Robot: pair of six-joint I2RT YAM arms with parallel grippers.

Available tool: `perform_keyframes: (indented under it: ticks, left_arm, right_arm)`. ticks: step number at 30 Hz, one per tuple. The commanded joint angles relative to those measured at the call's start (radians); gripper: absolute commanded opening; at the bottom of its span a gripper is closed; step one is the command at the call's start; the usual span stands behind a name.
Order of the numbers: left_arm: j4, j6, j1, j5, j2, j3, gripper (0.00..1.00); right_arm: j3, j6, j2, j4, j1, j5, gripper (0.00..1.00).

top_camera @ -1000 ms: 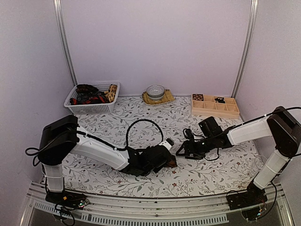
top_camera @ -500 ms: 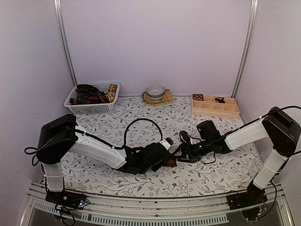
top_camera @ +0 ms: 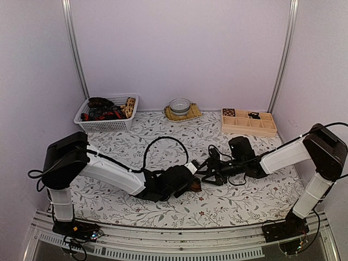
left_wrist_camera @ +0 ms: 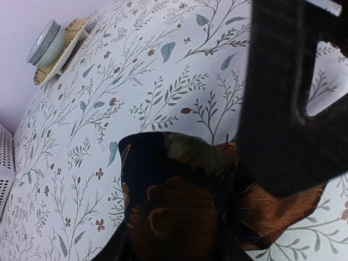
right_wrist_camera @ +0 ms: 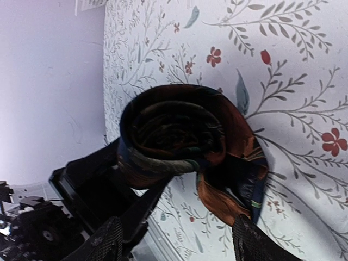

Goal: Roll the ties
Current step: Roll the tie at the center of the board.

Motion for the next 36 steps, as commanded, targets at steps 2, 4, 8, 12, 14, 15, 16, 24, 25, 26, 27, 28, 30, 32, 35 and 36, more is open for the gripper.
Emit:
perform_keyframes:
  ticks: [2, 4, 8, 12, 14, 15, 16, 24, 25, 26, 27, 28, 30, 32, 35, 36]
  left_arm:
    - [-0.025, 0.033, 0.0, 0.028, 0.005, -0.055, 0.27]
    - [-0.006, 0.038, 0.001, 0.04, 0.004, -0.066, 0.27]
    - [0.022, 0.039, 0.001, 0.069, 0.005, -0.082, 0.27]
    - [0.053, 0.041, 0.002, 0.087, -0.039, -0.094, 0.27]
    - [0.066, 0.045, 0.002, 0.094, -0.039, -0.097, 0.27]
    - [0.074, 0.048, 0.003, 0.097, -0.039, -0.099, 0.27]
    - [0.079, 0.049, 0.003, 0.101, -0.039, -0.102, 0.27]
    - [0.098, 0.06, 0.003, 0.105, -0.036, -0.111, 0.27]
    - [0.102, 0.062, 0.004, 0.106, -0.037, -0.113, 0.27]
    - [0.108, 0.064, 0.003, 0.109, -0.036, -0.114, 0.27]
    - [0.113, 0.067, 0.003, 0.112, -0.036, -0.116, 0.27]
    - [0.116, 0.069, 0.003, 0.115, -0.037, -0.118, 0.27]
    - [0.131, 0.074, 0.001, 0.124, -0.038, -0.124, 0.27]
    - [0.143, 0.081, 0.001, 0.13, -0.04, -0.13, 0.27]
    - [0.151, 0.092, 0.001, 0.14, -0.038, -0.13, 0.28]
    - [0.153, 0.095, 0.0, 0.143, -0.037, -0.13, 0.28]
  right_arm:
    - [-0.03, 0.245, 0.032, 0.238, 0.007, -0.015, 0.69]
    - [-0.031, 0.289, 0.058, 0.29, 0.006, -0.018, 0.68]
    - [-0.015, 0.345, 0.107, 0.321, 0.01, -0.019, 0.68]
    - [-0.013, 0.393, 0.167, 0.362, 0.011, -0.032, 0.68]
    - [-0.015, 0.42, 0.2, 0.399, 0.013, -0.042, 0.67]
    - [-0.014, 0.437, 0.214, 0.416, 0.015, -0.044, 0.67]
    - [-0.018, 0.45, 0.227, 0.435, 0.017, -0.044, 0.67]
    - [0.017, 0.54, 0.283, 0.537, 0.035, -0.065, 0.66]
    - [0.022, 0.543, 0.292, 0.537, 0.038, -0.068, 0.66]
    - [0.025, 0.546, 0.301, 0.537, 0.038, -0.07, 0.66]
    - [0.028, 0.551, 0.308, 0.54, 0.04, -0.071, 0.66]
    - [0.032, 0.553, 0.317, 0.542, 0.043, -0.074, 0.66]
    - [0.037, 0.556, 0.334, 0.542, 0.048, -0.078, 0.66]
    - [0.04, 0.559, 0.35, 0.547, 0.051, -0.079, 0.66]
    - [0.048, 0.567, 0.369, 0.554, 0.058, -0.08, 0.65]
    - [0.05, 0.568, 0.375, 0.555, 0.059, -0.079, 0.64]
